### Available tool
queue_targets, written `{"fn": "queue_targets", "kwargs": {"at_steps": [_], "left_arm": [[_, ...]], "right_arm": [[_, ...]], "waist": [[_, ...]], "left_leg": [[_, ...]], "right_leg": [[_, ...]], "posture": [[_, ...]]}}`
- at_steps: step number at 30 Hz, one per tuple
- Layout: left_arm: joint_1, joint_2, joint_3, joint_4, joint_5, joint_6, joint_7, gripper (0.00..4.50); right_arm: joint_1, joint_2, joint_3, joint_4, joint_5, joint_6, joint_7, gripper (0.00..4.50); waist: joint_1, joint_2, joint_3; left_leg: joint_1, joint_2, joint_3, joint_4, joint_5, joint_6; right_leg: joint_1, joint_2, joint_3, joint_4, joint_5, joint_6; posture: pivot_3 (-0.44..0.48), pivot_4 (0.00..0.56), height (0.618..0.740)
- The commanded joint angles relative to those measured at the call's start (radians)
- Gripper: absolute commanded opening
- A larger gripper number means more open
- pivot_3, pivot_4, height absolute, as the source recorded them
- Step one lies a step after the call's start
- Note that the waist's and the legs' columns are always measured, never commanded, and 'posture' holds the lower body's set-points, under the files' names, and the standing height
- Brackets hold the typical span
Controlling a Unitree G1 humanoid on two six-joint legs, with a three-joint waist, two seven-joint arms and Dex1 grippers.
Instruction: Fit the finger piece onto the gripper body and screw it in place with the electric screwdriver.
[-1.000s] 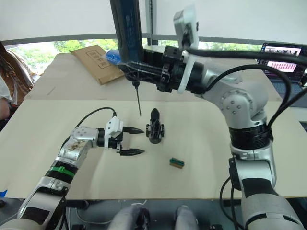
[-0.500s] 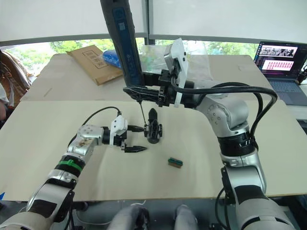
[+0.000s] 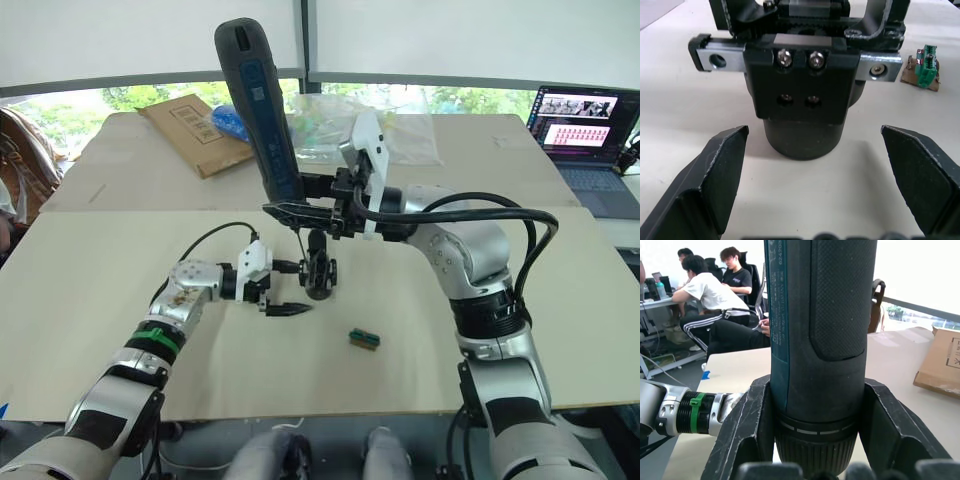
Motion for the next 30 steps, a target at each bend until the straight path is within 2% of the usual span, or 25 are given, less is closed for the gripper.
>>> {"fn": "queue_targets", "kwargs": {"at_steps": [1, 30], "left_arm": [[-0.021, -0.006, 0.017, -0.003, 0.004, -0.017, 0.005, 4.50], [-0.025, -0.008, 0.018, -0.019, 0.002, -0.007, 0.010, 4.50]], "right_arm": [[-0.008, 0.007, -0.036, -0.047, 0.000, -0.046, 0.009, 1.93], [0.005, 0.021, -0.032, -0.014, -0.056, -0.073, 0.045, 1.93]], "waist": [[0.000, 0.000, 0.000], [0.000, 0.000, 0.000]], "left_leg": [[0.000, 0.000, 0.000, 0.000, 0.000, 0.000], [0.000, 0.000, 0.000, 0.000, 0.000, 0.000]], "right_leg": [[0.000, 0.000, 0.000, 0.000, 0.000, 0.000], [0.000, 0.000, 0.000, 0.000, 0.000, 0.000]], "posture": [[0.000, 0.150, 0.732], [0.000, 0.150, 0.732]]}}
